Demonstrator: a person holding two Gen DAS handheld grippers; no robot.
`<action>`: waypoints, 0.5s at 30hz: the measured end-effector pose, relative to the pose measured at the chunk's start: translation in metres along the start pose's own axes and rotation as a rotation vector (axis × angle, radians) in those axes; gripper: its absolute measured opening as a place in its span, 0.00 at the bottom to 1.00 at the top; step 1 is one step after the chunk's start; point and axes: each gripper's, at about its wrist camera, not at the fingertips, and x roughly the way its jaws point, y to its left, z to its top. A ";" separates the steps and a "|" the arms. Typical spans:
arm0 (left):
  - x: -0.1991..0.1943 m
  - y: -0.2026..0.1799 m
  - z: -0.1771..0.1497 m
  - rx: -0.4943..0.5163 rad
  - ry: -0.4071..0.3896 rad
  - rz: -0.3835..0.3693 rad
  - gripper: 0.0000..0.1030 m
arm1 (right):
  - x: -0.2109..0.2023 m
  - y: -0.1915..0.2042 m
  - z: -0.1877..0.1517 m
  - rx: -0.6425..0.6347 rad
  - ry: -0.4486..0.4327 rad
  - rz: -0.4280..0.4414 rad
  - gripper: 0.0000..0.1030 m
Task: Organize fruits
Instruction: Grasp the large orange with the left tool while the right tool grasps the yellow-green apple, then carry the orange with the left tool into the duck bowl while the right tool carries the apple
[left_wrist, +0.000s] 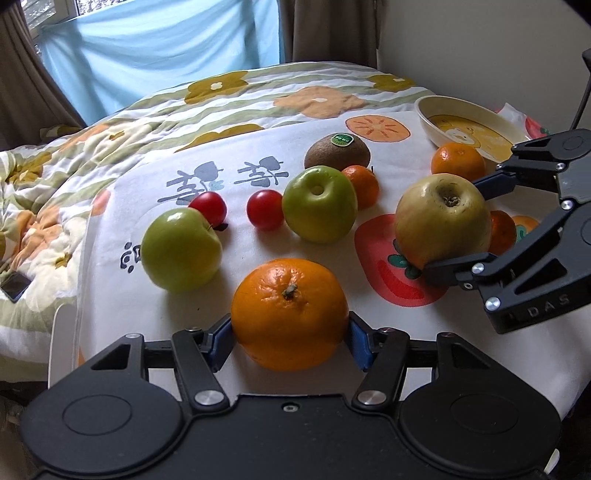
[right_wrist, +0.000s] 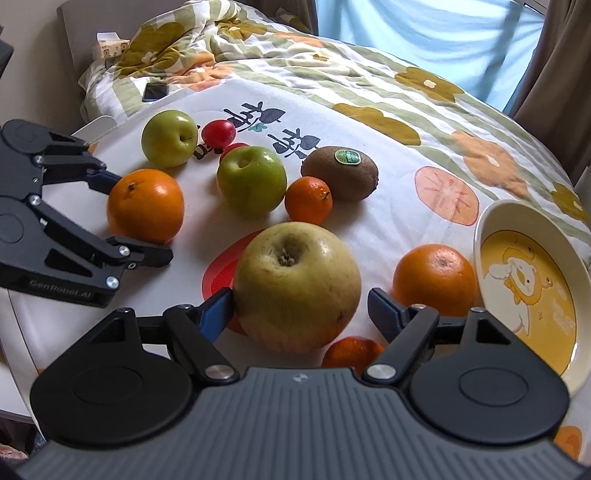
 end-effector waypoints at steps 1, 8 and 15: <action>-0.001 0.000 -0.001 -0.004 0.000 0.001 0.64 | 0.001 0.000 0.000 0.000 0.000 0.002 0.92; -0.010 -0.003 -0.005 -0.032 -0.009 0.021 0.64 | 0.001 -0.002 0.001 0.014 -0.012 0.028 0.86; -0.038 -0.013 0.002 -0.063 -0.048 0.056 0.64 | -0.025 -0.008 0.002 0.038 -0.061 0.051 0.86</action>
